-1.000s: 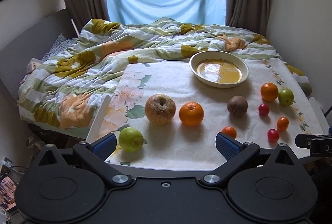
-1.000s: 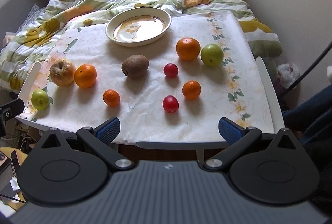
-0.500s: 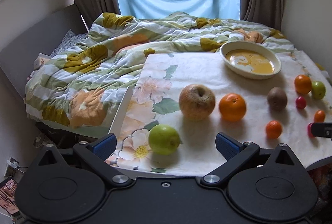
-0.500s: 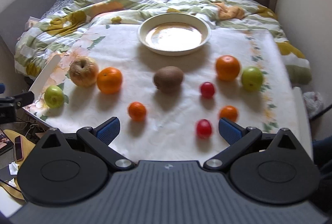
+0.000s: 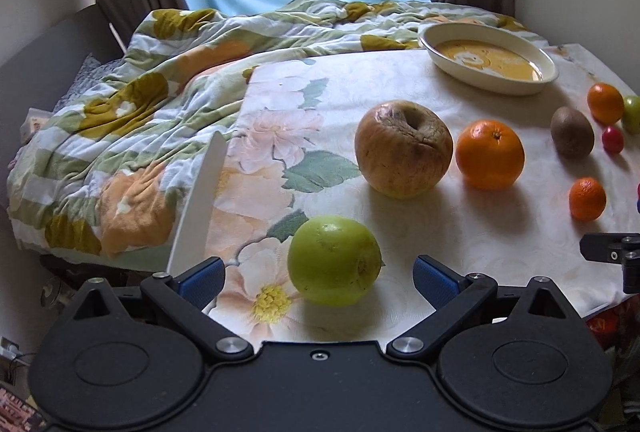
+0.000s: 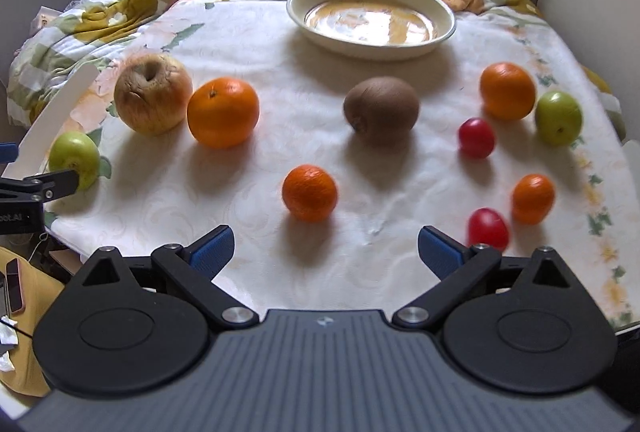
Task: Organize fruits
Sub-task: 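Grasp the green apple with the left gripper while the right gripper grasps a small tangerine, then carry the green apple to the white bowl and release it with the left gripper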
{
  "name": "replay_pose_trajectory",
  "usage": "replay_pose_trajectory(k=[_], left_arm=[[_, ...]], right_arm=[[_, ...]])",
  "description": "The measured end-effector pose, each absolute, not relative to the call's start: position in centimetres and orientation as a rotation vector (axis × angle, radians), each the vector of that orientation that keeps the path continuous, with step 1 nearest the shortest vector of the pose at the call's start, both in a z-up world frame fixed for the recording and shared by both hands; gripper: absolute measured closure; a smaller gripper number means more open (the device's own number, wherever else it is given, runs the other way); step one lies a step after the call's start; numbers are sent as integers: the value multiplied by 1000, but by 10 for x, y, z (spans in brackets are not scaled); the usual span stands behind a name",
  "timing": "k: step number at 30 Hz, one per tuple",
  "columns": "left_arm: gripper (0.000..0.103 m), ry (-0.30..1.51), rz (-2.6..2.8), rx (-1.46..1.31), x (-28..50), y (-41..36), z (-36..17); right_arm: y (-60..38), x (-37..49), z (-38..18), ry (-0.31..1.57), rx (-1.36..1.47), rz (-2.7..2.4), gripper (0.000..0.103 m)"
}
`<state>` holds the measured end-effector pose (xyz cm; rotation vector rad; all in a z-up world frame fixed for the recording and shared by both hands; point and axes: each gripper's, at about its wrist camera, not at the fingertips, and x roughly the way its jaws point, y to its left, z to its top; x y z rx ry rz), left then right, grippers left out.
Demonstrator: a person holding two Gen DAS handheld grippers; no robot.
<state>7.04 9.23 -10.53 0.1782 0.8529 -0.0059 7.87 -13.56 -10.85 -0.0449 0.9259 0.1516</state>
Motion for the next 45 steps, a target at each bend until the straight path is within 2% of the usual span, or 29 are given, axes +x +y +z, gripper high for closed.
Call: replay_pose_trajectory(k=[1, 6, 10, 12, 17, 22, 24, 25, 35, 45], left_arm=[[11, 856, -12, 188, 72, 91, -108], [27, 864, -34, 193, 79, 93, -116], [43, 866, -60, 173, 82, 95, -117], [43, 865, -62, 172, 82, 96, -117], [43, 866, -59, 164, 83, 97, -116], [43, 866, -55, 164, 84, 95, -115], [44, 866, -50, 162, 84, 95, -115], [44, 866, -46, 161, 84, 95, -115], [44, 846, -13, 144, 73, 78, -93], [44, 769, -1, 135, 65, 30, -31]], right_arm=[[-134, 81, -112, 926, -41, 148, 0], [-125, 88, -122, 920, -61, 139, 0], [-119, 92, -126, 921, -75, 137, 6], [-118, 93, -127, 915, -73, 136, 7], [-115, 95, -126, 902, -86, 140, 21], [-116, 100, -125, 894, -81, 138, 30], [-117, 101, -124, 892, -72, 141, 41], [-118, 101, -124, 888, -68, 145, 52], [-130, 98, -112, 881, -63, 183, 53], [-168, 100, -64, 833, -67, 226, 53]])
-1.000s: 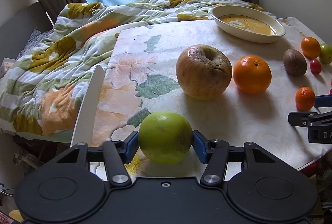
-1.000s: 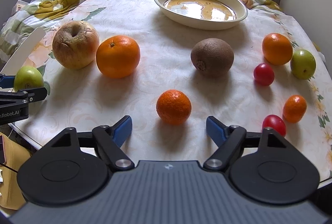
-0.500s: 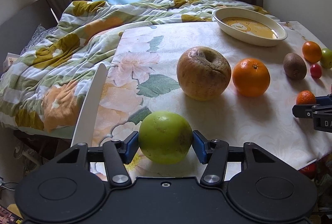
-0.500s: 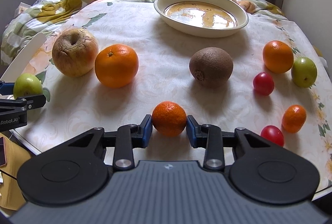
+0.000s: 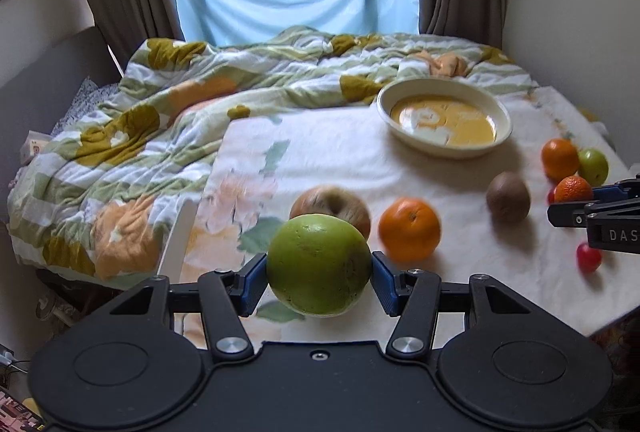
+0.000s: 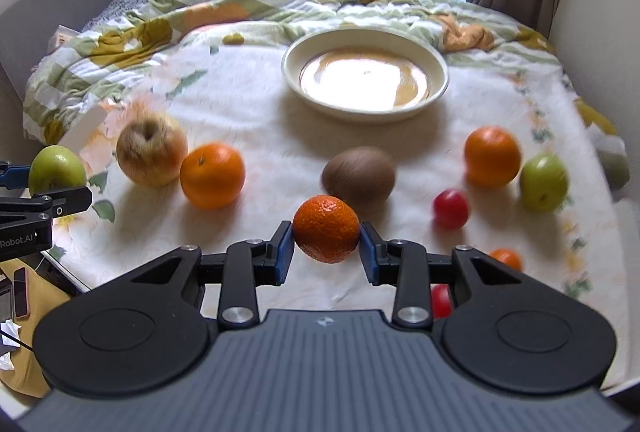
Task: Organize fruits
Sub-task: 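Carry the green apple to the white bowl and release it with the left gripper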
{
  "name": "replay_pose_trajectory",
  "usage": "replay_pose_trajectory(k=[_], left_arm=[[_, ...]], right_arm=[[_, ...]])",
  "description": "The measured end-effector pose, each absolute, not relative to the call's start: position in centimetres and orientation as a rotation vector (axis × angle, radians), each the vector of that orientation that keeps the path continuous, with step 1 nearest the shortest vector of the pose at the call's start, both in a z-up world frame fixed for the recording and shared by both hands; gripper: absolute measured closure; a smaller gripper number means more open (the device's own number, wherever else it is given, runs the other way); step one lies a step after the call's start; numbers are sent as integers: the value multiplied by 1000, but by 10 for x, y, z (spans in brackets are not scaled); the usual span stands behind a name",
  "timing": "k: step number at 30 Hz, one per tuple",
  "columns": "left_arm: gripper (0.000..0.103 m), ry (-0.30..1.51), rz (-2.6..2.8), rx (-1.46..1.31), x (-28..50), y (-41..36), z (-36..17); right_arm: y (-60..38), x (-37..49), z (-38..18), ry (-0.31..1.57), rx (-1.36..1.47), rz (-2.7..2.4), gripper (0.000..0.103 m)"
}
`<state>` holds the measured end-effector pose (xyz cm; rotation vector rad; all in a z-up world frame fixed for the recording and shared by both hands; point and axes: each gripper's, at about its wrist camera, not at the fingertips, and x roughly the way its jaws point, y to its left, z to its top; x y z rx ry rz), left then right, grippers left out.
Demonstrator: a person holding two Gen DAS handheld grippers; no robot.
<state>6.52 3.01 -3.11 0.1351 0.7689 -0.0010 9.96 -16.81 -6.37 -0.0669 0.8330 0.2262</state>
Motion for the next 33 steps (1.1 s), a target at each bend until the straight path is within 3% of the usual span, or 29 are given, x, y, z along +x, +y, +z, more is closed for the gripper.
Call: replay_pose_trajectory(k=[19, 24, 33], left_arm=[[44, 634, -63, 67, 142, -52, 60], [44, 661, -115, 62, 186, -65, 57], [44, 762, -197, 83, 274, -85, 24]], right_arm=[[-256, 174, 42, 753, -123, 349, 53], [-265, 209, 55, 733, -148, 352, 53], [-267, 282, 30, 807, -101, 332, 53]])
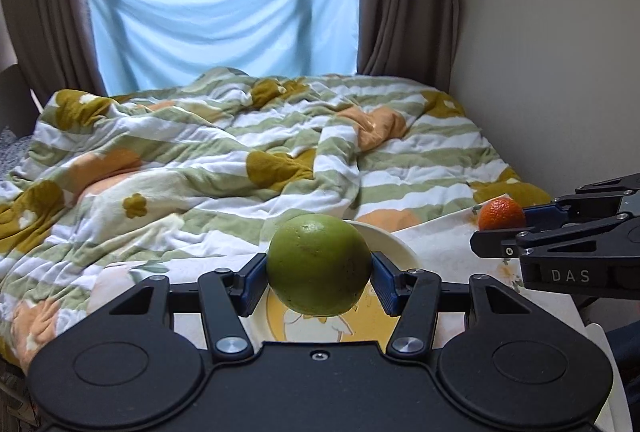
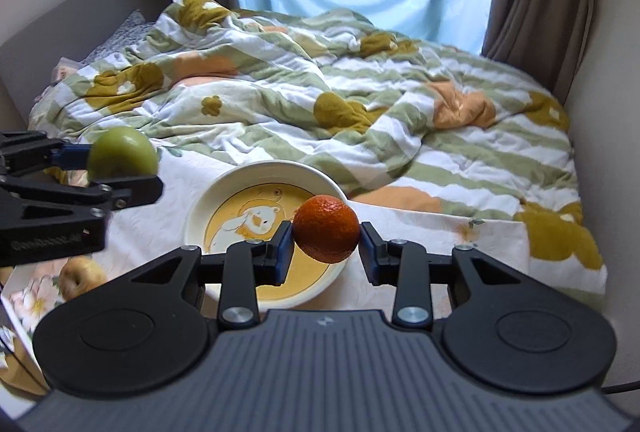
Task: Organize fruits
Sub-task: 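Carry the green apple to the white bowl and release it with the left gripper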
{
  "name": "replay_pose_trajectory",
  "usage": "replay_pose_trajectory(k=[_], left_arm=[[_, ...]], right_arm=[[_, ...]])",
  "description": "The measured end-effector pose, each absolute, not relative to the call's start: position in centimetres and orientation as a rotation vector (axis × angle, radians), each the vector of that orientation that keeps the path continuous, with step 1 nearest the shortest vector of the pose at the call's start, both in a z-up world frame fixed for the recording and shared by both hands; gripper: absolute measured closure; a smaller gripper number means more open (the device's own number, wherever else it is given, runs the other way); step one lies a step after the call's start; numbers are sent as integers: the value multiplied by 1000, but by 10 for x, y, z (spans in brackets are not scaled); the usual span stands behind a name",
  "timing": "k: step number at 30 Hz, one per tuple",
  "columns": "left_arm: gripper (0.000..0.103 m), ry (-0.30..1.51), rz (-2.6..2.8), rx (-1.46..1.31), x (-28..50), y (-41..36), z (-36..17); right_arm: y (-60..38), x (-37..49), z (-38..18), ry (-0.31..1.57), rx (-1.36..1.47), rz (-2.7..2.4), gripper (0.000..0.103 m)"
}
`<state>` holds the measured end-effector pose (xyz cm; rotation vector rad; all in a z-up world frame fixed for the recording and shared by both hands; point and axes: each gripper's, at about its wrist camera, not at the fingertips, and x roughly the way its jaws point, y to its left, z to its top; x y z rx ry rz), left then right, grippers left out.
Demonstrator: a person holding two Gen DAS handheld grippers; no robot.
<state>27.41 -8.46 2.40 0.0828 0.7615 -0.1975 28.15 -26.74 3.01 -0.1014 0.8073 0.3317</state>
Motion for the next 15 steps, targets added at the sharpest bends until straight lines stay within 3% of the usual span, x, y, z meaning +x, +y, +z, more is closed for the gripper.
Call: replay_pose_trajectory(k=[15], left_arm=[[44, 941, -275, 145, 378, -105, -62]], right_arm=[[-269, 371, -11, 913, -47, 265, 53]])
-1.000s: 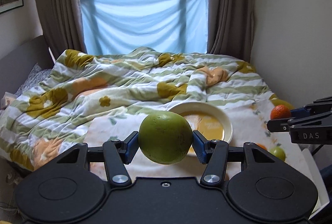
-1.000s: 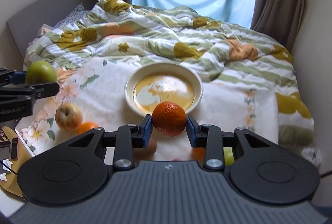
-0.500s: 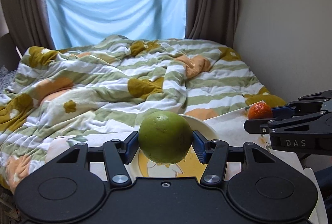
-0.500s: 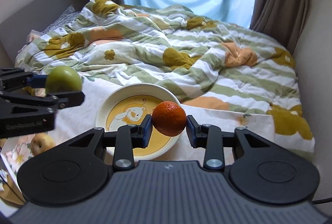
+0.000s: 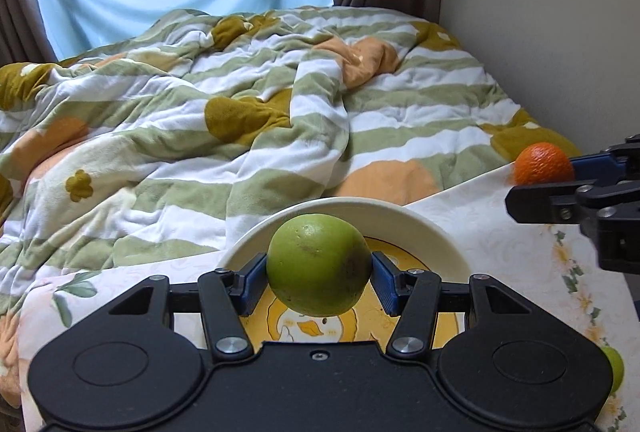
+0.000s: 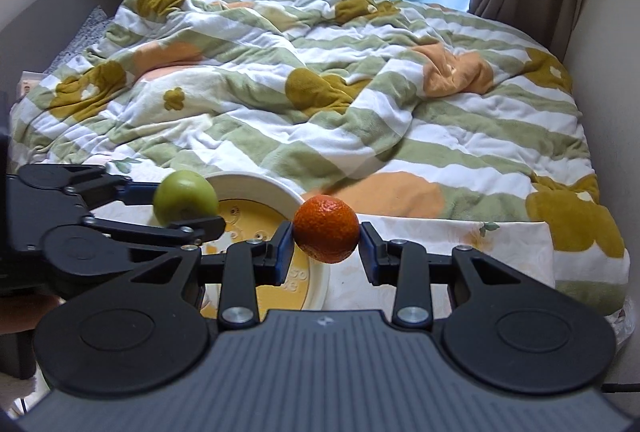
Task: Organize fruits
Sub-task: 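Carry the green apple to the white bowl and release it with the left gripper, then lower the small tangerine into the white bowl and open the right gripper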
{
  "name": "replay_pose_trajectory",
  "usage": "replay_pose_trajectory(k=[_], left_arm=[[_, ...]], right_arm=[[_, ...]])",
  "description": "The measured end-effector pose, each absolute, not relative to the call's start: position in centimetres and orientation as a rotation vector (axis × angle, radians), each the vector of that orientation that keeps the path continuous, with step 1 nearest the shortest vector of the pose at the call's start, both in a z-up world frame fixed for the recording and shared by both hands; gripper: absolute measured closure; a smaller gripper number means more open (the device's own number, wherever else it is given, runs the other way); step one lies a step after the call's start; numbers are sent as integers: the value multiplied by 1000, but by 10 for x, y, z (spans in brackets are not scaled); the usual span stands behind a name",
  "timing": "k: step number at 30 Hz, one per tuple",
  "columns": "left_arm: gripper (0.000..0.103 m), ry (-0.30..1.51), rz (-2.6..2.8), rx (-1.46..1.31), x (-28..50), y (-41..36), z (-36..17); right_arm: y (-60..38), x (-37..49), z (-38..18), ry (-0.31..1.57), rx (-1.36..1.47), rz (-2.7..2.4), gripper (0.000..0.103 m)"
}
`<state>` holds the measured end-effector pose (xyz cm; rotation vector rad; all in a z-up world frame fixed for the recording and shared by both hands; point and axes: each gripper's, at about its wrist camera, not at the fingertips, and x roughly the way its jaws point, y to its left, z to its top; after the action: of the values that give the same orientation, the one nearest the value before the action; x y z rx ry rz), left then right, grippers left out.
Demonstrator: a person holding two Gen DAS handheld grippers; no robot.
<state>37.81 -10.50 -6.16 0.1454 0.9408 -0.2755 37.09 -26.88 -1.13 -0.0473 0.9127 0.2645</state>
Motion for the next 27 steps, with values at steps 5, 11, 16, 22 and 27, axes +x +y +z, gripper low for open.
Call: replay_pose_trajectory(k=[5, 11, 16, 22, 27], left_arm=[[44, 952, -292, 174, 387, -110, -72], [11, 934, -292, 191, 387, -111, -70], [5, 900, -294, 207, 374, -102, -53], [4, 892, -273, 187, 350, -83, -37], [3, 878, -238, 167, 330, -69, -26]], right_arm=[[-272, 380, -18, 932, -44, 244, 53], [-275, 384, -25, 952, -36, 225, 53], [-275, 384, -24, 951, -40, 225, 53], [-266, 383, -22, 949, -51, 250, 53], [-251, 383, -26, 950, -72, 292, 53]])
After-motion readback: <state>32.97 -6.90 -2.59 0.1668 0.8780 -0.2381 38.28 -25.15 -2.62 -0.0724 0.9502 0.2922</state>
